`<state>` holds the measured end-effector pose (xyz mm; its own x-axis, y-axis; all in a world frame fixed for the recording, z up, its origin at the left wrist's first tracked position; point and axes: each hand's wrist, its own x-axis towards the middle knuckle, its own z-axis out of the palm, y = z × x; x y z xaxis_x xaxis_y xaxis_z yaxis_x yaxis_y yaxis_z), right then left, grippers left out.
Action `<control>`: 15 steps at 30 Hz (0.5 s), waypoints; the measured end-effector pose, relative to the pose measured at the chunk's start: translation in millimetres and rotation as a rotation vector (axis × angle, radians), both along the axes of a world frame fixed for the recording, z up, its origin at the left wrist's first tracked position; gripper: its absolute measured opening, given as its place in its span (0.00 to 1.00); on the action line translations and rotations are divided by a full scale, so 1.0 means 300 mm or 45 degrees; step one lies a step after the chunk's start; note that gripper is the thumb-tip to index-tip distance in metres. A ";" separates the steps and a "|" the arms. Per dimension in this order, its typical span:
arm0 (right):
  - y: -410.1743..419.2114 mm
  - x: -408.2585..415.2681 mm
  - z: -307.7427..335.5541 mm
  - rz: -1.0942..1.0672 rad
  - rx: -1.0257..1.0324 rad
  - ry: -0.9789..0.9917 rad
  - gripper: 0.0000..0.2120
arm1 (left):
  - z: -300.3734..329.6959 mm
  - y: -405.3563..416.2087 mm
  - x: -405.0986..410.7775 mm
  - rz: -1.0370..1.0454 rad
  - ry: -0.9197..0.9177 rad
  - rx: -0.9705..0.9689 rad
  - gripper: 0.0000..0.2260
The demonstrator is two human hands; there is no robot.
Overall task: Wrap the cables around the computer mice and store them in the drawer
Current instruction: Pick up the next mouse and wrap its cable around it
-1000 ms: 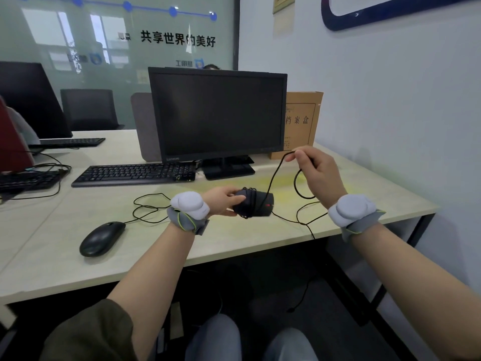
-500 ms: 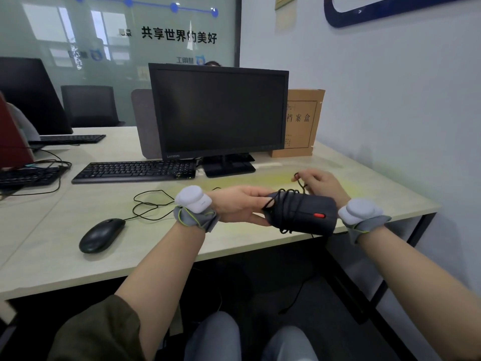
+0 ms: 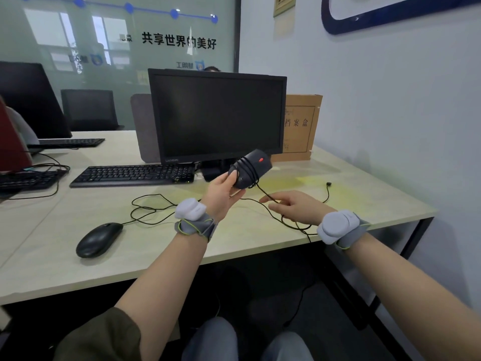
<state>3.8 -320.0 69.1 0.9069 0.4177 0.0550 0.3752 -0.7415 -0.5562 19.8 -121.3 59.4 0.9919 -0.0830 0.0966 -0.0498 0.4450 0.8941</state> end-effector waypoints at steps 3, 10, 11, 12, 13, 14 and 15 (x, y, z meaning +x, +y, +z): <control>-0.008 -0.021 0.025 -0.013 -0.092 0.105 0.10 | -0.008 0.028 0.010 0.183 0.021 0.292 0.12; 0.007 -0.056 0.101 -0.016 -0.034 -0.064 0.13 | -0.010 0.028 -0.007 0.077 -0.145 1.597 0.15; 0.009 -0.059 0.117 0.003 -0.023 -0.066 0.13 | -0.001 0.024 -0.016 -0.024 -0.141 1.627 0.15; 0.005 -0.057 0.127 0.018 0.006 -0.060 0.13 | 0.003 0.024 -0.026 -0.128 -0.127 1.614 0.14; -0.006 -0.056 0.137 0.035 0.038 -0.035 0.14 | 0.004 0.024 -0.035 -0.236 -0.109 1.566 0.14; -0.009 -0.066 0.147 0.060 0.041 -0.022 0.14 | 0.000 0.024 -0.044 -0.346 -0.103 1.492 0.13; -0.018 -0.062 0.147 0.078 0.045 -0.005 0.14 | -0.006 0.024 -0.054 -0.459 -0.108 1.406 0.12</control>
